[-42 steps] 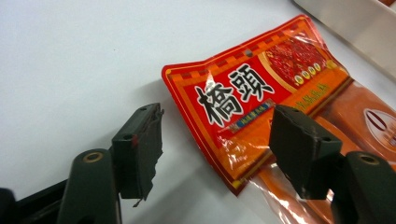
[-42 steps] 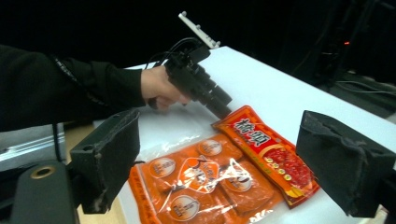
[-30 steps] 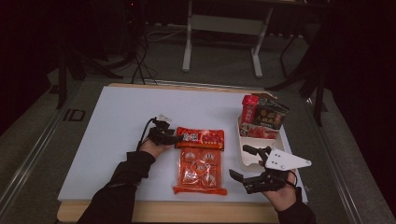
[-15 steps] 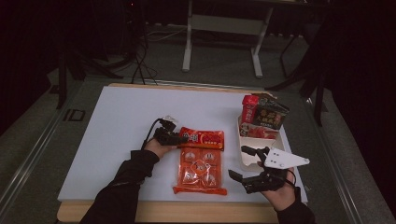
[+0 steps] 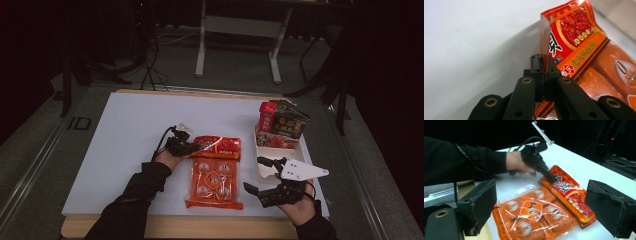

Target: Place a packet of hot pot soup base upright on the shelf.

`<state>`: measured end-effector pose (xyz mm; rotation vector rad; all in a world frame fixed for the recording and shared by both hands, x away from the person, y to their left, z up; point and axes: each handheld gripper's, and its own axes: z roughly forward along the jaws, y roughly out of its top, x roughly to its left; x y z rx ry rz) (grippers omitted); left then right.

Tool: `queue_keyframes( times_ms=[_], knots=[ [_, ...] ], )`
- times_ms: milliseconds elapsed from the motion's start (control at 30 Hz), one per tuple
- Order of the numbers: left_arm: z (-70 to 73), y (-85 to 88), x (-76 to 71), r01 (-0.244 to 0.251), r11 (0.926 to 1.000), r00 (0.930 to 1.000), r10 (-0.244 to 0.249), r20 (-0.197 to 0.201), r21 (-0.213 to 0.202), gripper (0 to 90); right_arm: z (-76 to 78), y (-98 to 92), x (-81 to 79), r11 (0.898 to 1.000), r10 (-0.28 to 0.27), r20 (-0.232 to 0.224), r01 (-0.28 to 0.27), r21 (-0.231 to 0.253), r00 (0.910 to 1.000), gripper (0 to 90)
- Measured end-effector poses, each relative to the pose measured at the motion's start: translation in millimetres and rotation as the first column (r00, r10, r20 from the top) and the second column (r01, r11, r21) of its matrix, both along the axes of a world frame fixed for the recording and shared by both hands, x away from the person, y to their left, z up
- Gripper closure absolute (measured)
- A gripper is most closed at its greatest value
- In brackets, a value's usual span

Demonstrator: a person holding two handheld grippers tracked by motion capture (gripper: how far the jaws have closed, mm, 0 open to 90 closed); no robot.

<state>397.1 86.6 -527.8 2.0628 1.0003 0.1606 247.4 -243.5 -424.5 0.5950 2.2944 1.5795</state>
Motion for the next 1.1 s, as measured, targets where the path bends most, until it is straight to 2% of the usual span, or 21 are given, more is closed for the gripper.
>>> queue_keyframes(
  times_ms=[167,300,400,433,533,667,900,1100],
  knots=[
    [8.0,6.5,-6.4,0.005,0.9997,0.9999,-0.005,0.015,-0.022,89.0,-0.2,-0.8,1.1,1.0,-0.02,0.002,0.02,-0.013,0.9998,10.6],
    [19.4,10.7,-13.2,0.007,0.9978,0.9992,-0.004,0.04,-0.066,89.1,-0.8,-1.2,2.0,1.0,-0.028,0.005,0.028,-0.014,0.9996,10.3],
    [27.1,11.9,-16.4,0.015,0.9976,0.9987,-0.012,0.05,-0.067,89.1,-0.3,-0.8,1.8,0.999,-0.029,0.007,0.029,-0.015,0.9995,10.0],
    [33.8,12.5,-19.7,0.02,0.9969,0.9981,-0.015,0.059,-0.077,89.1,-0.1,-0.7,1.6,0.999,-0.029,0.008,0.03,-0.014,0.9995,10.0],
    [43.1,13.3,-24.1,0.033,0.9955,0.9968,-0.026,0.076,-0.089,89.2,1.0,-1.0,0.6,0.999,-0.047,0.033,0.048,-0.022,0.9983,10.0],
    [53.3,14.5,-30.7,0.046,0.9933,0.9951,-0.036,0.091,-0.106,89.2,0.8,-1.9,1.8,0.997,-0.062,0.028,0.063,-0.037,0.9977,10.0],
    [69.2,15.8,-43.3,0.071,0.9886,0.991,-0.054,0.122,-0.133,89.3,3.8,-4.2,1.5,0.996,-0.081,0.024,0.082,-0.034,0.9964,13.6],
    [83.9,14.6,-56.1,0.104,0.9824,0.9844,-0.079,0.157,-0.155,89.6,7.3,-10.7,1.4,0.994,-0.106,0.027,0.107,-0.031,0.994,16.9]
  ],
)
